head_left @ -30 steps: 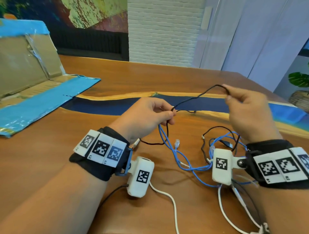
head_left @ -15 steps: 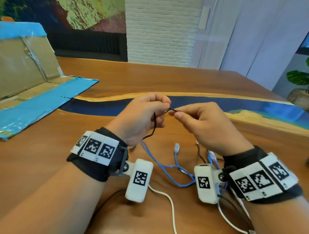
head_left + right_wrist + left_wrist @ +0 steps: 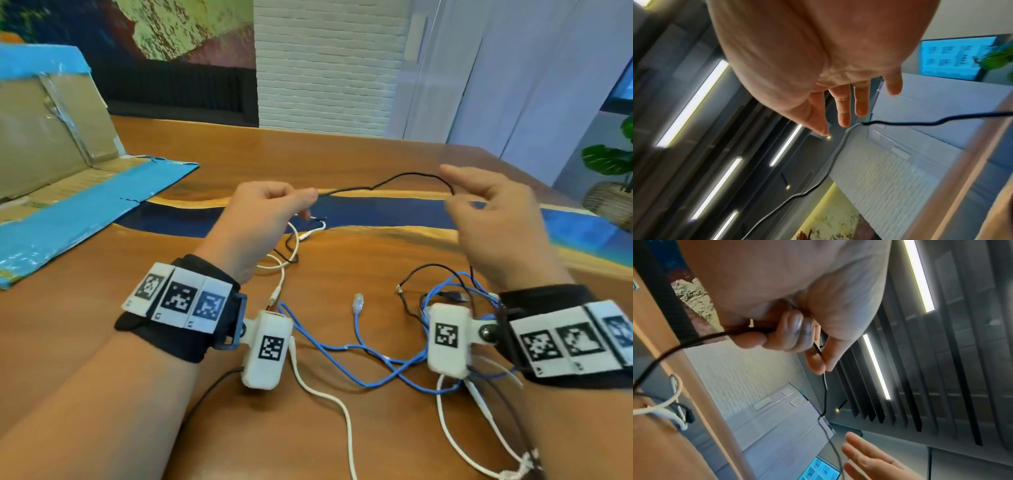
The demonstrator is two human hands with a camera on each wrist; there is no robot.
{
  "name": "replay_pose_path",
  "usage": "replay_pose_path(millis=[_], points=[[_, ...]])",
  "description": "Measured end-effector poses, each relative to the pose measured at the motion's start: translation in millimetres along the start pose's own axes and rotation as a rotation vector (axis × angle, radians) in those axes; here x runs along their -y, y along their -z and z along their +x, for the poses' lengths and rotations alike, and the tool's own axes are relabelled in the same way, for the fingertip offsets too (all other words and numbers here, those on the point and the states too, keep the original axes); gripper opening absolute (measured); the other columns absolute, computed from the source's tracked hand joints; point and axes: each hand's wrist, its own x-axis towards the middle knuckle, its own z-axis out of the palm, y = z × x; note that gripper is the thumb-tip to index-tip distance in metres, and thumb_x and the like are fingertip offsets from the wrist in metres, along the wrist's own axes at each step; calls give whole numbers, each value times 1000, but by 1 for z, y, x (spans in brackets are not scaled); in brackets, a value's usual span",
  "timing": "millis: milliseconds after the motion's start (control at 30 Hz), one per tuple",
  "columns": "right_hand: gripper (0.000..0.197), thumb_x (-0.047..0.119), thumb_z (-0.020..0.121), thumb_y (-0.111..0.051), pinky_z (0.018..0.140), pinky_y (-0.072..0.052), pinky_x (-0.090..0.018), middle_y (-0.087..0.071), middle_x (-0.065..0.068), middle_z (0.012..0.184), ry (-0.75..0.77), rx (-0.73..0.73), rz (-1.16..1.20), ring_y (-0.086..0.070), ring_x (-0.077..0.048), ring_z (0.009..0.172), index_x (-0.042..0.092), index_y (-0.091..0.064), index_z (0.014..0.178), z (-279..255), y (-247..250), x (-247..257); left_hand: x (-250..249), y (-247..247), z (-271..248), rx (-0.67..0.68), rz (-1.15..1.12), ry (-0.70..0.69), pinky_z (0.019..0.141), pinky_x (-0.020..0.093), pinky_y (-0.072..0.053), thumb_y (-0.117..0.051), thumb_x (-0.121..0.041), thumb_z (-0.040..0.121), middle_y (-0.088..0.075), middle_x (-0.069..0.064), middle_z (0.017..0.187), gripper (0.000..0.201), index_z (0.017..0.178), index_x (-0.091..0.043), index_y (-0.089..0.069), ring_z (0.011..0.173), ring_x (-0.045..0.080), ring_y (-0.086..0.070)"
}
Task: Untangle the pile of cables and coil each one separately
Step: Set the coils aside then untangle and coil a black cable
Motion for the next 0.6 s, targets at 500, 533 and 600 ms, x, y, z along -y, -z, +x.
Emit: replay_pose_path(millis=[500,533,600], points=[[29,33,100,-62,57,-43,-27,-47,-7,50,21,-82,390,-44,-18,48,25,-76,76,-8,-6,18,-1,-8,-2,143,-112,143,68,36,-38,-55,-50,100,-42,0,55,46,72,-13,-59,52,15,-46],[27,33,100,-63,59,-44,-24,-50,-6,50,5,-84,354,-46,-18,50,28,-77,78,-7,-3,14,-2,-8,-3,154,-162,139,68,36,-38,-56,-45,100,-41,-5,53,42,74,-13,-58,52,15,-46],[22,24,100,-62,70,-46,-15,-68,17,67,13,14,176,-63,-2,71,35,-78,89,-6,-6,8,-2,-10,-4,163,-195,96,66,34,-38,-59,-38,101,-36,-5,56,36,77,-11,-58,52,16,-41]])
